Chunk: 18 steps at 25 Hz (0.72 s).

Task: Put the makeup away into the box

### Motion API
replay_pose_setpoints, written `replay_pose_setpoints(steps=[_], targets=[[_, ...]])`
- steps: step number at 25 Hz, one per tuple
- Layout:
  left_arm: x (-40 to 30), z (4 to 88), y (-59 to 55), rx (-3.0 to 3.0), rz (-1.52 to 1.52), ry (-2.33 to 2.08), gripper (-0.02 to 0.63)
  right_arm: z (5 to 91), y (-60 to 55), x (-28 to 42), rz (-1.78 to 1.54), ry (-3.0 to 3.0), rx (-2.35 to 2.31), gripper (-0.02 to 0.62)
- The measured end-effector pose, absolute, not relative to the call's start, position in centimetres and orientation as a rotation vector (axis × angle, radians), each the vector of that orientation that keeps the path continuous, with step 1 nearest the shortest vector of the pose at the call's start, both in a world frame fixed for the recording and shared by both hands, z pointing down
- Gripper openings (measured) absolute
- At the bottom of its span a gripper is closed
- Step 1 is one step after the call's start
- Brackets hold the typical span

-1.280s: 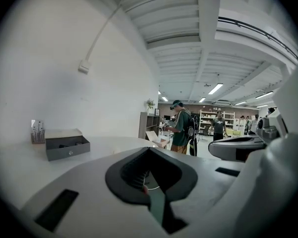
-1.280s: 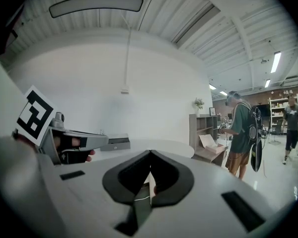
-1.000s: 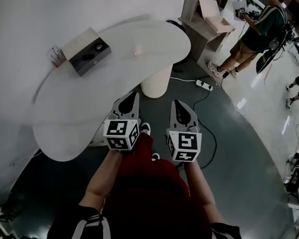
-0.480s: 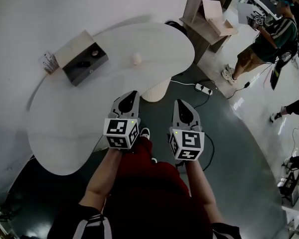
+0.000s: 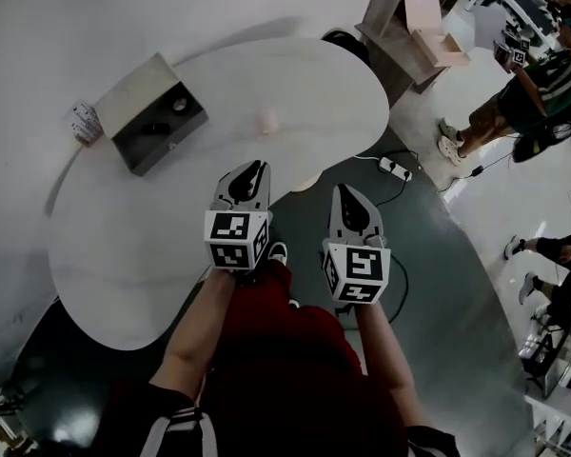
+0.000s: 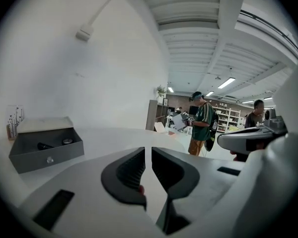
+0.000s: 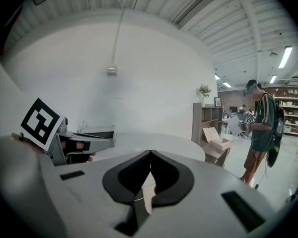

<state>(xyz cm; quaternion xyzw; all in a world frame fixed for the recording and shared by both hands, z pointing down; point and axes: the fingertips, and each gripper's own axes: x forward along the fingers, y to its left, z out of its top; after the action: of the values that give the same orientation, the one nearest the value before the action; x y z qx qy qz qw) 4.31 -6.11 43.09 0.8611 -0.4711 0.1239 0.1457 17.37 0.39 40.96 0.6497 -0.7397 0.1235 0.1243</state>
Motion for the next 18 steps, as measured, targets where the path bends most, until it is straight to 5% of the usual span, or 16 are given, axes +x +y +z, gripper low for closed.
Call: replay_pose_setpoints(steps=[18], targets=[[5.1, 47.9, -13.8, 2.406, 0.509, -1.333, 0.195, 43.7, -6.0, 17.9, 0.425, -2.085, 1.846, 0.014]])
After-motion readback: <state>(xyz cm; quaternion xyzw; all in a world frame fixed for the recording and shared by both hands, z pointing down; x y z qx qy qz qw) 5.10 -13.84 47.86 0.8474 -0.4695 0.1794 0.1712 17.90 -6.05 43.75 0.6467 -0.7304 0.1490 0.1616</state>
